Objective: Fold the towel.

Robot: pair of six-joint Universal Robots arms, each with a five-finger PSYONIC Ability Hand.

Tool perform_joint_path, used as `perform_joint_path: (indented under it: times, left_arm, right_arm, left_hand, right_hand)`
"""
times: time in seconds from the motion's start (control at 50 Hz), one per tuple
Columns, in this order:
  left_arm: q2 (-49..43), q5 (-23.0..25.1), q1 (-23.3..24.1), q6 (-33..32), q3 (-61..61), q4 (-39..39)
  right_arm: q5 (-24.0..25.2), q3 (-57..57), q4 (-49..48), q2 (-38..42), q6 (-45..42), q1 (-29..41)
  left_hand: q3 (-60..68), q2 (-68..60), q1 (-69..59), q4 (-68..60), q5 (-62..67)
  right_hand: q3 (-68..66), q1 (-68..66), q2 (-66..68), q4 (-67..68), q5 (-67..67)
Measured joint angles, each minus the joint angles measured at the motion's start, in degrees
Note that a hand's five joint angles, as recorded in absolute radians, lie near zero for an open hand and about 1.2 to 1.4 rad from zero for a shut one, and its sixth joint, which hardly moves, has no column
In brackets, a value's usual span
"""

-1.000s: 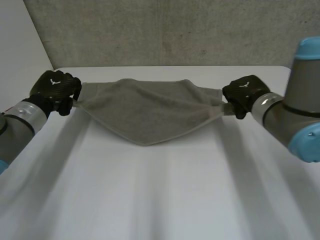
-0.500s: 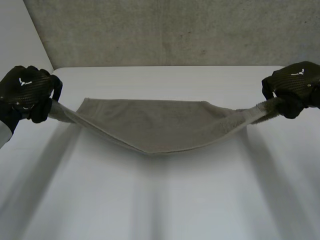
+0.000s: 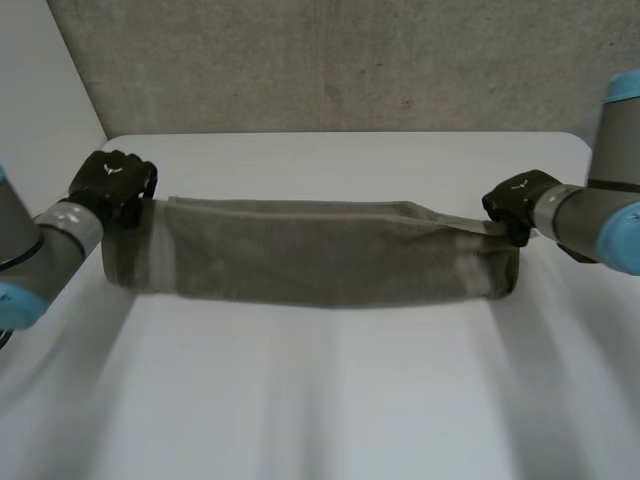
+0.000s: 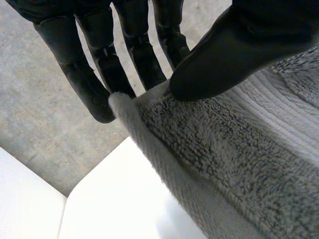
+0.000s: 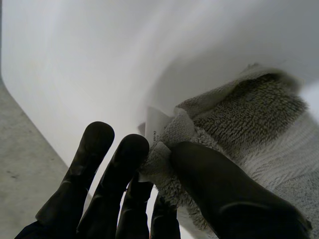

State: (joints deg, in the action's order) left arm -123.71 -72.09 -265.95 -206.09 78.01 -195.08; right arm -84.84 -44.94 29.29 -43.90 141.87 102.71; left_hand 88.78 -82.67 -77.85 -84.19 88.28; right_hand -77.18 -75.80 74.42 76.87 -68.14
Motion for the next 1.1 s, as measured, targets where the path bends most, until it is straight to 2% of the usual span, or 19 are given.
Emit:
perform_joint_path:
  times: [0.16,0.34,0.44,0.48,0.5,0.54,0.58,0.6,0.66,0.68,0.72,0.82,1.0,1.1]
  left_arm:
    - [-12.6,-5.69,4.37,-0.01,-19.64,3.88]
    - [-22.98,-9.18,5.64,-0.24,-33.8,6.91]
    - [-26.51,-10.37,5.9,-0.22,-38.35,8.53]
    - [-27.63,-11.16,6.09,-0.21,-39.85,9.2]
    - [-27.8,-11.33,6.12,-0.21,-40.07,9.32]
    - [-28.3,-12.06,6.28,-0.19,-40.8,9.76]
    - [-28.44,-12.55,6.41,-0.17,-40.99,10.02]
    - [-28.39,-12.86,6.53,-0.15,-41.04,10.17]
    - [-28.07,-13.59,6.85,-0.13,-41.01,10.57]
    - [-28.0,-13.71,6.91,-0.12,-41.0,10.64]
    - [-27.46,-14.17,7.15,-0.07,-40.9,11.05]
    - [-25.02,-14.76,7.65,0.44,-40.25,12.57]
    - [-15.61,-14.27,7.96,2.83,-33.13,13.72]
    - [-9.63,-12.44,7.88,4.67,-25.79,12.45]
  right_arm:
    - [-4.49,10.52,-8.1,10.2,4.49,3.22]
    - [-7.86,11.43,-19.73,13.68,4.25,4.82]
    - [-8.67,11.64,-22.98,14.84,3.18,5.08]
    - [-8.97,11.94,-23.45,15.54,2.59,5.09]
    - [-9.05,12.0,-23.5,15.68,2.48,5.09]
    - [-9.71,12.23,-23.49,16.24,2.06,5.09]
    - [-10.68,12.35,-23.38,16.47,1.87,5.07]
    - [-11.52,12.39,-23.29,16.54,1.81,5.07]
    - [-14.16,12.42,-23.06,16.46,1.84,5.07]
    - [-14.66,12.42,-23.02,16.43,1.88,5.08]
    - [-16.21,12.19,-22.93,15.9,2.17,5.15]
    - [-17.44,9.68,-23.28,11.75,4.46,5.32]
    - [-12.43,-2.88,-25.99,-2.11,9.56,4.62]
    - [-10.77,-10.65,-25.7,-8.24,10.06,4.27]
  left_hand:
    - [0.02,0.0,-0.02,0.0,0.0]
    - [0.05,-0.01,-0.05,0.0,0.0]
    - [0.05,-0.01,-0.06,0.0,0.0]
    - [-0.01,0.0,-0.06,0.03,-0.15]
    - [-0.31,0.11,-0.06,0.18,-0.76]
    - [-1.95,1.19,0.67,2.23,-11.76]
    - [-3.06,2.44,2.1,3.83,-24.38]
    - [-3.99,3.72,3.31,5.13,-36.31]
    - [-6.14,6.59,6.17,8.23,-63.38]
    - [-6.79,7.32,6.94,9.02,-67.95]
    - [-8.98,9.5,9.04,11.42,-73.94]
    - [-13.34,14.27,13.55,16.14,-75.19]
    - [-20.12,23.3,21.7,24.28,-75.13]
    - [-23.95,27.76,25.65,28.22,-74.71]
  right_hand:
    - [0.0,0.0,0.0,0.0,0.0]
    - [0.0,-0.02,0.0,0.0,-0.02]
    - [1.38,0.39,-0.1,-1.24,2.15]
    - [16.91,16.49,-15.07,-16.69,18.02]
    - [21.11,19.81,-19.38,-21.0,21.19]
    - [40.62,40.67,-40.02,-40.48,42.96]
    - [54.33,53.18,-52.51,-54.12,57.15]
    - [59.14,58.13,-57.0,-59.07,62.16]
    - [63.15,61.75,-60.17,-62.09,64.64]
    - [63.15,61.94,-60.17,-62.09,64.64]
    - [63.15,62.23,-60.17,-62.09,64.65]
    - [63.15,62.46,-60.17,-62.09,64.64]
    - [63.15,62.47,-60.17,-62.09,64.65]
    - [63.15,62.47,-60.17,-62.09,64.65]
